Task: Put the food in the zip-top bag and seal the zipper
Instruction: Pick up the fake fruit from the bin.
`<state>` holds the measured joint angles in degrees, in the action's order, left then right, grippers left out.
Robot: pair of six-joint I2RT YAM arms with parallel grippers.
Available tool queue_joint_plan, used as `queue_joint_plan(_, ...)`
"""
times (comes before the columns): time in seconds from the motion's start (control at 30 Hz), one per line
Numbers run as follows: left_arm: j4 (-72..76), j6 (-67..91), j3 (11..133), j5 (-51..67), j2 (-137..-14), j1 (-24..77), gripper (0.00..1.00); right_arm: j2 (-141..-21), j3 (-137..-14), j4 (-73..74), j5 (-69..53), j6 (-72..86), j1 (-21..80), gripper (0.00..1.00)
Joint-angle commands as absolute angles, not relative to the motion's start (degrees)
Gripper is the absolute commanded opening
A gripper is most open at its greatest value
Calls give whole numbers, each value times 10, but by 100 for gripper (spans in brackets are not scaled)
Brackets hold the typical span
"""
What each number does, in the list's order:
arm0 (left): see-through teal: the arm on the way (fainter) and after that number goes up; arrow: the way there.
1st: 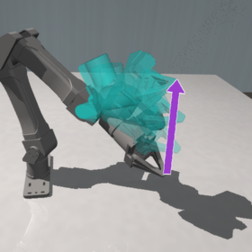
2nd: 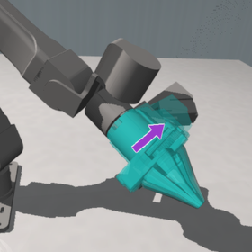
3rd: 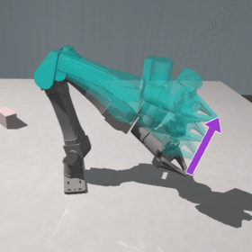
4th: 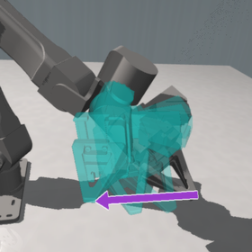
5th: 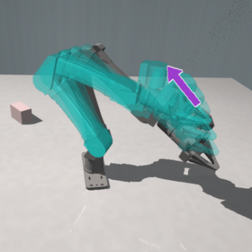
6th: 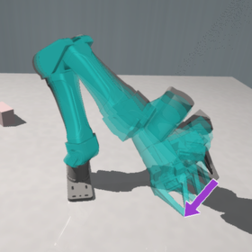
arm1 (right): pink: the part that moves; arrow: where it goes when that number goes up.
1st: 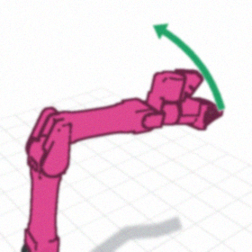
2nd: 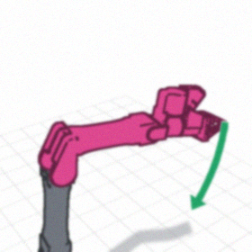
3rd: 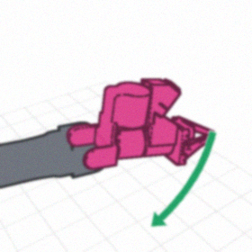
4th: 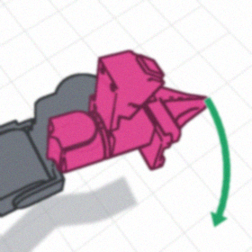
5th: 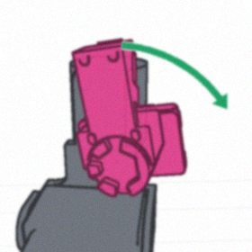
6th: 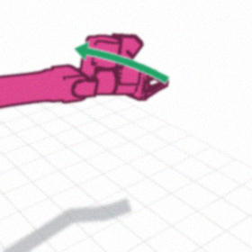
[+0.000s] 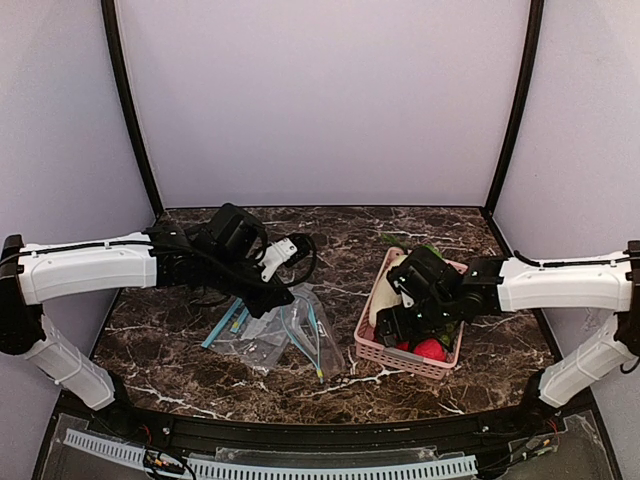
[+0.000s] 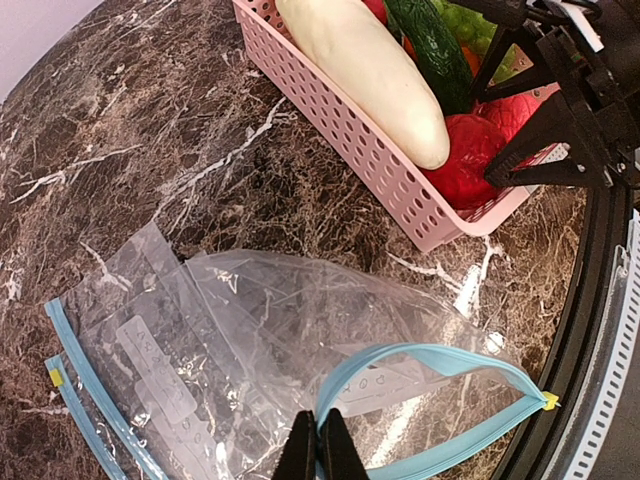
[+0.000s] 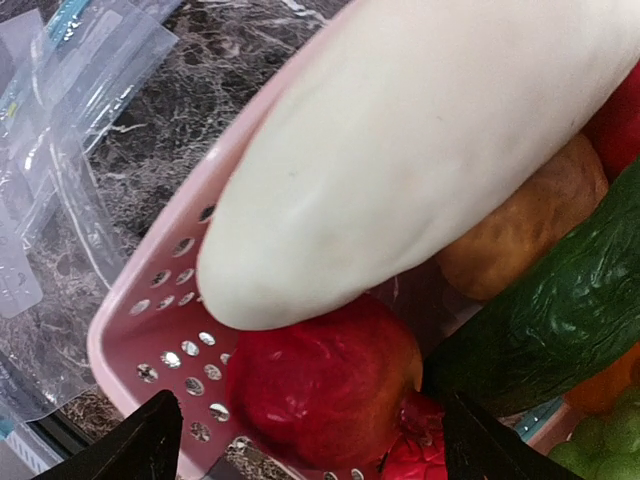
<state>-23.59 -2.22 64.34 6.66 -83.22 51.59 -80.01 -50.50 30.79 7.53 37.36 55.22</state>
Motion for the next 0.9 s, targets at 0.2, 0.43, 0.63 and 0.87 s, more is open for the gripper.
queue_joint_plan(0.2,-238,-26,637,74,-829,513,1,-818,-555,344,113,350,579,92)
queue_joint_plan(0.43,-237,-25,636,75,-828,513,1,-831,-545,334,108,363,579,89)
queue_joint_plan(0.63,-238,-25,636,75,-828,513,1,-836,-539,329,104,376,579,79)
queue_joint_plan(0.87,-240,-26,636,75,-826,513,1,-842,-518,335,98,393,571,77)
